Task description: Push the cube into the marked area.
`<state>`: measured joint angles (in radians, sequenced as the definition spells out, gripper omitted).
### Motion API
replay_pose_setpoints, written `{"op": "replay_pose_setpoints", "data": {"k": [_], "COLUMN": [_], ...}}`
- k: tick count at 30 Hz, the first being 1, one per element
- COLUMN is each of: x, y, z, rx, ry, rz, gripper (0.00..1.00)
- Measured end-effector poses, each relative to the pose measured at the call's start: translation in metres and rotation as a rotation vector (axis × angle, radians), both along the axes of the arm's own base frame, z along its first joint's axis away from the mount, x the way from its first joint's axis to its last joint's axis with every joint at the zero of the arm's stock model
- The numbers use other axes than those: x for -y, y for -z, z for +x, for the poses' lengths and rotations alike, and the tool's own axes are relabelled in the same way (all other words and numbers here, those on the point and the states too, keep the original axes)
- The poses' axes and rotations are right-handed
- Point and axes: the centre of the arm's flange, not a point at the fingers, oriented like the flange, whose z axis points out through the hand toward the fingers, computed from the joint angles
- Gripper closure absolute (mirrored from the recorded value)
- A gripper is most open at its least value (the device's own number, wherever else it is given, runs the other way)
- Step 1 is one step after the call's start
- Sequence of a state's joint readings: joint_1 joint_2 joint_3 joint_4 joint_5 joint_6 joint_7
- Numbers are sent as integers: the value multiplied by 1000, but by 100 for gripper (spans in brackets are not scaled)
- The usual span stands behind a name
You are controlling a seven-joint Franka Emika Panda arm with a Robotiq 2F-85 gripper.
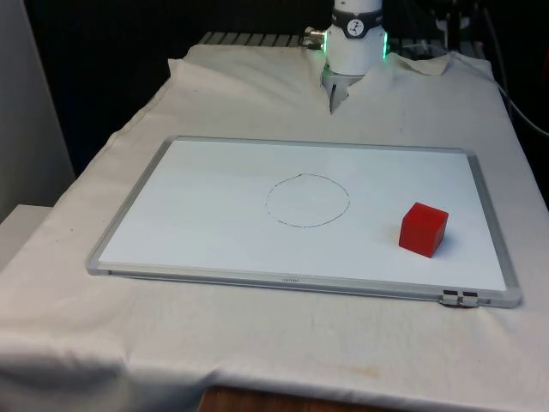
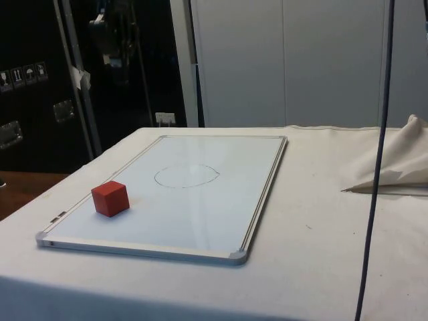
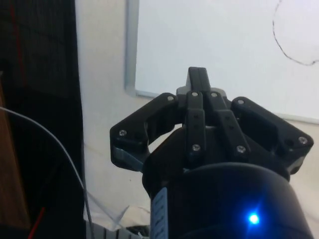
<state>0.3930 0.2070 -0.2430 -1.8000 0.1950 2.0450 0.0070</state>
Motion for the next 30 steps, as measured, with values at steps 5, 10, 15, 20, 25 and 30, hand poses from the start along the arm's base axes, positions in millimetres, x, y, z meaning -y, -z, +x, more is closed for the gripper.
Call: {"op": "replay_pose_setpoints", "data": {"k": [5, 10, 15, 20, 25, 30], "x": [-13, -26, -37, -50, -64, -69], "y": [10, 22, 33, 46, 58, 66], "z": [7, 16, 24, 34, 44, 50], "rx": [4, 8, 13, 19, 31, 40], "ry": [-3, -8, -10, -14, -16, -11], "rz": [4, 9, 15, 23, 38, 52], "gripper": [100, 100, 100, 100, 100, 100]}}
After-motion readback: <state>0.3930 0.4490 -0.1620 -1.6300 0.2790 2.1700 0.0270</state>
